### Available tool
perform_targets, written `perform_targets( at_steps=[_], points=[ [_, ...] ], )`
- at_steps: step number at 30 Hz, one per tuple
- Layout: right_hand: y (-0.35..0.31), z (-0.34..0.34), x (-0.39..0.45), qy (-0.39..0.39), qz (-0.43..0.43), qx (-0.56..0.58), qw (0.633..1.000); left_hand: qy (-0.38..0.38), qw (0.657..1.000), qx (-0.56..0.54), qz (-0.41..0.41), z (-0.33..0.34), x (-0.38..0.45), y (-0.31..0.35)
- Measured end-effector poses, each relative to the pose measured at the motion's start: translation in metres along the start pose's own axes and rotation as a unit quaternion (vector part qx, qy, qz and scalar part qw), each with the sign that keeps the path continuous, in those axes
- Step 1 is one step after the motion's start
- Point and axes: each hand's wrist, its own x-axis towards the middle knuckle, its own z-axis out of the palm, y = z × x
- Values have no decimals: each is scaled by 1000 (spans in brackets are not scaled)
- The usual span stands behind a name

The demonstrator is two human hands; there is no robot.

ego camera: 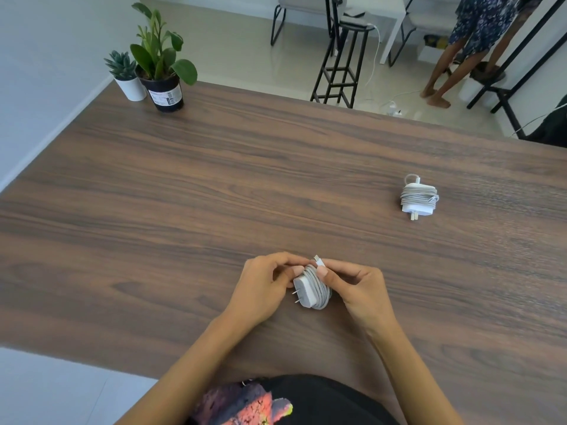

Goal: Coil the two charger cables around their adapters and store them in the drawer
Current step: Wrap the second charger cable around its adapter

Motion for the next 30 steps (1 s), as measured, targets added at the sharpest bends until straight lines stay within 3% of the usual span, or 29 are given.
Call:
perform_targets(
  at_steps=[7,12,22,30],
  points=[
    [8,-7,-12,24,-29,5,999,-47,999,-26,4,-3,1,4],
    [9,-4,-22,24,-50,-16,998,-67,996,29,44,-7,1,6],
    [13,1,-23,102,-47,-90,990,-113,993,-13,-6,-12,5,7],
    [14,3,-23,116,-51,-126,984,-148,987,60,9,-10,5,3]
  ],
)
